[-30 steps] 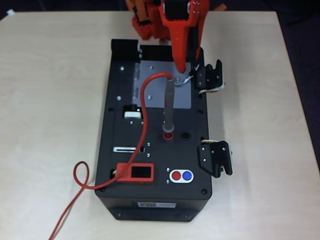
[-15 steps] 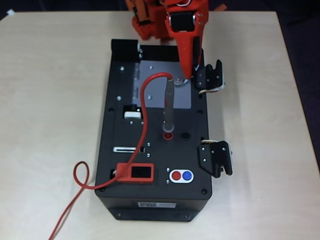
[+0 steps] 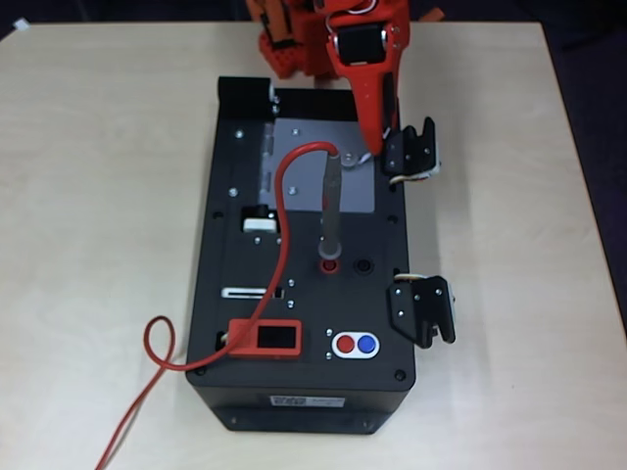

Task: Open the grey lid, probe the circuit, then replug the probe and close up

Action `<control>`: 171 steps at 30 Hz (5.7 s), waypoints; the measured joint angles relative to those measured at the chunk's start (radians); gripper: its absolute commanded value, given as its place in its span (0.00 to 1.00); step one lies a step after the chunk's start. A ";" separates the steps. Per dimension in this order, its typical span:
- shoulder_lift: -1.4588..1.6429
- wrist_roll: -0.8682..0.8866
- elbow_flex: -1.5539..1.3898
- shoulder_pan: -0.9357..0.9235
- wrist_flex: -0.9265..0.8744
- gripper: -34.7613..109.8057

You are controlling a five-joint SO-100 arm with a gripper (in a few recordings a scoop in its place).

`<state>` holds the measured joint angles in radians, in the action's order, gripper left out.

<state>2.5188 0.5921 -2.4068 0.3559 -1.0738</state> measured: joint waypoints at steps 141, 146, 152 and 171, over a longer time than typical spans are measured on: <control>-0.253 0.583 0.609 -0.351 -0.092 0.36; -0.360 0.704 0.630 -0.348 -0.029 0.36; -0.522 0.818 0.713 -0.324 0.074 0.35; -0.586 1.177 0.683 -0.201 0.291 0.33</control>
<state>1.9328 1.7687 -1.7242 0.1549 -0.7823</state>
